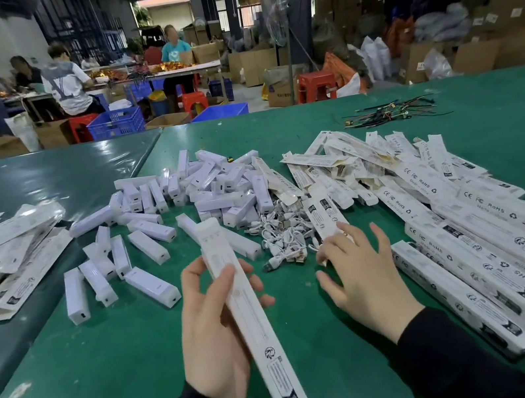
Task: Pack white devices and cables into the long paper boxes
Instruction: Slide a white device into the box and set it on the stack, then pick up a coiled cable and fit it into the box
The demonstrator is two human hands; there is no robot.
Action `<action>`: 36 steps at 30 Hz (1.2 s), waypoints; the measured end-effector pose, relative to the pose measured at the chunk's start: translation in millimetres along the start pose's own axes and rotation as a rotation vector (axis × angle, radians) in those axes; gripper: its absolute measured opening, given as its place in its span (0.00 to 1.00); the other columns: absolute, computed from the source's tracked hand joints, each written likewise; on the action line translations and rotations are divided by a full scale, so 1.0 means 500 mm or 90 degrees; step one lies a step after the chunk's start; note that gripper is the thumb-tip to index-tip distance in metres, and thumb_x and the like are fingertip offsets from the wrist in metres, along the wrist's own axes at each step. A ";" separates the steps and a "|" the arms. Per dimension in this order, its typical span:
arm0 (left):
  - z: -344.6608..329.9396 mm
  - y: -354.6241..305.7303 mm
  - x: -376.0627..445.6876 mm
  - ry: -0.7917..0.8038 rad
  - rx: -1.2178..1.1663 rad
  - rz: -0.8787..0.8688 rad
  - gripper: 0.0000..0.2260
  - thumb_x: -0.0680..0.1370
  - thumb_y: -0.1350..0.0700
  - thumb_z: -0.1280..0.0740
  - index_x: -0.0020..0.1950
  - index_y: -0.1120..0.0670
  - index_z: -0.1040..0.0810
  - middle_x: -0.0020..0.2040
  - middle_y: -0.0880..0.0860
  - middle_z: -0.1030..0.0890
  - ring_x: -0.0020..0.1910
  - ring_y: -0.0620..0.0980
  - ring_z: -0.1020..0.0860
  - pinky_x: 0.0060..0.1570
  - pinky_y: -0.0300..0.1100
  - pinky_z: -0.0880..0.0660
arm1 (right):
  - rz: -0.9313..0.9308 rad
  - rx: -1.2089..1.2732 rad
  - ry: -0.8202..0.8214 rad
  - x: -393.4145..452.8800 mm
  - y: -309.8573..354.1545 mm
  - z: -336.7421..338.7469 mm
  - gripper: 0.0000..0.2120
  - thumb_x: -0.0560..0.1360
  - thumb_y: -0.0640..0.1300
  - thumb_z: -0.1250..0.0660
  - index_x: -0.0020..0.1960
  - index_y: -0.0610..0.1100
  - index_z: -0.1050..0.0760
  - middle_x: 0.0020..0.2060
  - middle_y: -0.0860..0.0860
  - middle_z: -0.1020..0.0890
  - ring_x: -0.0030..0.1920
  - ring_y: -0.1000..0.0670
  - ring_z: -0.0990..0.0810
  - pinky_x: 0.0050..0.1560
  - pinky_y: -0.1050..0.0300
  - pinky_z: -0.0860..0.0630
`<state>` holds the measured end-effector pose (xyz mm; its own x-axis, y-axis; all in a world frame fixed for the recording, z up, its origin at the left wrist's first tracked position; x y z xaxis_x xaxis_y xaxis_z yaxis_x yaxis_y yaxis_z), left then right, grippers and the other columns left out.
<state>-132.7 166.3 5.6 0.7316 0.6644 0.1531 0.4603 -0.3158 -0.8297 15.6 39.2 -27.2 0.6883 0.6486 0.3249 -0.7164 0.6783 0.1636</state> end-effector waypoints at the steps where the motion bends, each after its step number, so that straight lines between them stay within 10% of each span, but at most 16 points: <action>1: 0.002 -0.002 0.002 0.001 0.029 -0.029 0.12 0.73 0.55 0.32 0.55 0.54 0.27 0.41 0.54 0.19 0.37 0.50 0.22 0.35 0.43 0.21 | -0.011 0.003 -0.015 0.001 -0.004 0.004 0.10 0.80 0.55 0.44 0.59 0.54 0.30 0.62 0.58 0.26 0.76 0.51 0.44 0.73 0.45 0.65; 9: -0.010 -0.004 -0.016 0.025 0.284 -0.253 0.25 0.74 0.33 0.38 0.66 0.42 0.35 0.42 0.48 0.20 0.40 0.47 0.23 0.42 0.37 0.24 | 0.000 -0.044 0.045 0.000 -0.005 0.001 0.21 0.81 0.49 0.47 0.73 0.55 0.41 0.69 0.56 0.35 0.73 0.50 0.45 0.72 0.42 0.62; 18: -0.008 -0.010 -0.035 -0.040 0.382 -0.490 0.12 0.73 0.54 0.31 0.53 0.53 0.30 0.40 0.49 0.25 0.37 0.49 0.24 0.39 0.39 0.25 | 0.003 -0.043 -0.037 -0.002 -0.014 0.028 0.08 0.81 0.52 0.41 0.58 0.58 0.27 0.53 0.58 0.27 0.61 0.52 0.32 0.63 0.52 0.51; 25: -0.010 0.004 -0.035 -0.013 0.419 -0.377 0.09 0.71 0.50 0.31 0.47 0.48 0.29 0.36 0.52 0.25 0.31 0.54 0.27 0.28 0.46 0.26 | -0.009 0.353 -0.185 -0.013 0.004 0.055 0.04 0.79 0.46 0.33 0.48 0.54 0.28 0.52 0.64 0.23 0.56 0.63 0.27 0.61 0.66 0.40; 30: -0.007 0.002 -0.020 -0.024 0.307 -0.228 0.13 0.65 0.57 0.25 0.46 0.48 0.24 0.35 0.49 0.21 0.27 0.46 0.27 0.30 0.36 0.26 | -0.106 0.908 -0.043 -0.035 0.059 0.078 0.03 0.72 0.45 0.28 0.44 0.47 0.21 0.38 0.47 0.16 0.35 0.50 0.17 0.35 0.62 0.23; 36: 0.000 0.012 -0.002 -0.045 0.188 -0.081 0.22 0.60 0.56 0.23 0.51 0.56 0.22 0.41 0.57 0.15 0.29 0.49 0.23 0.26 0.38 0.27 | -0.080 0.950 -0.024 -0.049 0.095 0.086 0.05 0.66 0.43 0.26 0.41 0.46 0.13 0.39 0.52 0.15 0.35 0.50 0.17 0.39 0.63 0.22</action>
<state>-130.6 163.7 0.6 0.6360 0.7345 0.2367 0.3727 -0.0238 -0.9276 -40.3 40.9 12.5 0.7662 0.5895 0.2558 -0.1243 -0.2547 0.9590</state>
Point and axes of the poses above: each hand's wrist, its own x-axis towards the middle knuckle, its own z-axis out of the back of the hand, y = z × x, the point moved 3 cm from there along x, towards the middle knuckle
